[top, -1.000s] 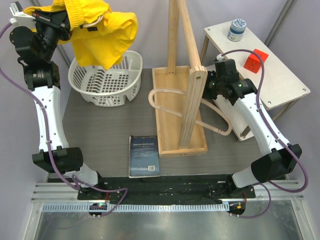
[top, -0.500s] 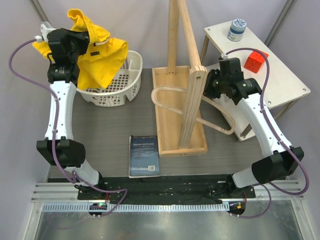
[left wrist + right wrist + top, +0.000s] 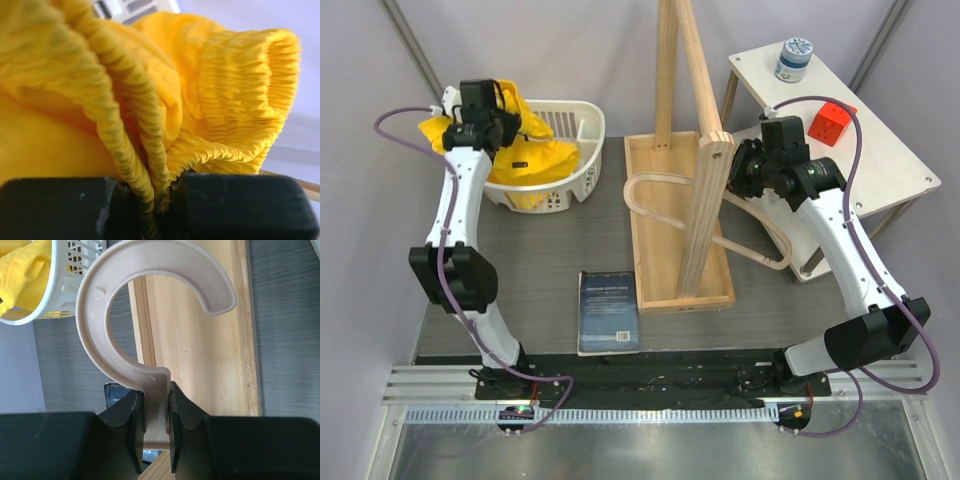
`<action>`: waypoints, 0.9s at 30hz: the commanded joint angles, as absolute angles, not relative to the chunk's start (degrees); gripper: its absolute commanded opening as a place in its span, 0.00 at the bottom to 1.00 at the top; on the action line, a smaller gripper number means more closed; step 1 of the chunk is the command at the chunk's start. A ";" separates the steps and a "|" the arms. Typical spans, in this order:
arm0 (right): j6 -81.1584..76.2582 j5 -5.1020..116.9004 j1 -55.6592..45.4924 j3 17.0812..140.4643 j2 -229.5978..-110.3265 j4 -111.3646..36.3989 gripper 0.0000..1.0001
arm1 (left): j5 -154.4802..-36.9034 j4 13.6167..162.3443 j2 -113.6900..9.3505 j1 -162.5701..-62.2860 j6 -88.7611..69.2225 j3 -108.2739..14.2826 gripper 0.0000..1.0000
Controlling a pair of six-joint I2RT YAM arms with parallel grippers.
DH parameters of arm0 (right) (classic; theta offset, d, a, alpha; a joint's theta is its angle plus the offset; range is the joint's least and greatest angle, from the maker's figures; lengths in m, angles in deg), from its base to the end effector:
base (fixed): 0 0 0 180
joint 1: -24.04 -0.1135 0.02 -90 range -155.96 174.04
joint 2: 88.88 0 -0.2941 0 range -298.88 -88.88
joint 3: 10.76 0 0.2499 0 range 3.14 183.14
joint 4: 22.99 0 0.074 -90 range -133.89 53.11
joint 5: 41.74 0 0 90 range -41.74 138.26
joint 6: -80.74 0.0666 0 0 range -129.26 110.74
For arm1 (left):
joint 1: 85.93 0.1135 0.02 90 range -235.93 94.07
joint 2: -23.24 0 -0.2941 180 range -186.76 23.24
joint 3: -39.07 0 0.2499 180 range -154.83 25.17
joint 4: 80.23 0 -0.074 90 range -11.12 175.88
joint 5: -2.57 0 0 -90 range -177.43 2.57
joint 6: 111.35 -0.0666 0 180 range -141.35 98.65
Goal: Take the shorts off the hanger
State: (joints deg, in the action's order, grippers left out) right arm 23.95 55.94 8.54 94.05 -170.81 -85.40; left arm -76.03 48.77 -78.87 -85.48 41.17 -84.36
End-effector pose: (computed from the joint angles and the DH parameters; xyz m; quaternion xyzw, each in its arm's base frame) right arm 0.3030 0.0933 0.4127 0.1107 0.8962 0.2306 0.3625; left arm 0.4354 0.0166 0.4229 -0.4919 0.7076 -0.1842 0.4726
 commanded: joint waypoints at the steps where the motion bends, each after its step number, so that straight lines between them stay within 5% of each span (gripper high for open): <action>1: 23.52 56.70 8.93 94.46 -168.51 -84.09 0.01 | -79.96 35.28 -86.44 -85.40 41.58 -99.43 0.00; 7: 23.61 56.61 8.84 93.58 -168.07 -84.00 0.01 | -79.60 21.89 -91.11 -85.40 48.59 -108.60 0.06; 8: 23.61 56.69 8.84 93.49 -168.16 -83.91 0.01 | -80.57 23.02 -90.94 -85.40 49.31 -107.99 0.19; 10: 23.87 57.13 8.84 93.31 -168.25 -83.82 0.01 | -85.57 31.26 -90.58 -85.40 49.93 -104.21 0.29; 12: 24.04 57.49 8.93 93.14 -168.60 -83.73 0.01 | -91.69 40.03 -90.67 -85.40 47.49 -103.58 0.75; 14: 24.05 57.75 8.84 93.23 -168.60 -83.64 0.01 | -92.52 41.05 -91.46 -85.40 42.76 -107.25 0.99; 21: 23.87 57.66 8.84 92.79 -168.51 -83.56 0.01 | -92.79 40.79 -87.08 -85.40 38.24 -104.56 1.00; 27: 23.78 57.93 8.93 93.31 -169.13 -83.38 0.01 | -104.55 39.03 -84.17 -85.40 36.49 -99.11 0.97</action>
State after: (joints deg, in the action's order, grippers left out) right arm 23.99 56.82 8.65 92.78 -170.51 -85.36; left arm -95.05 37.93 -88.16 -85.48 39.36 -102.18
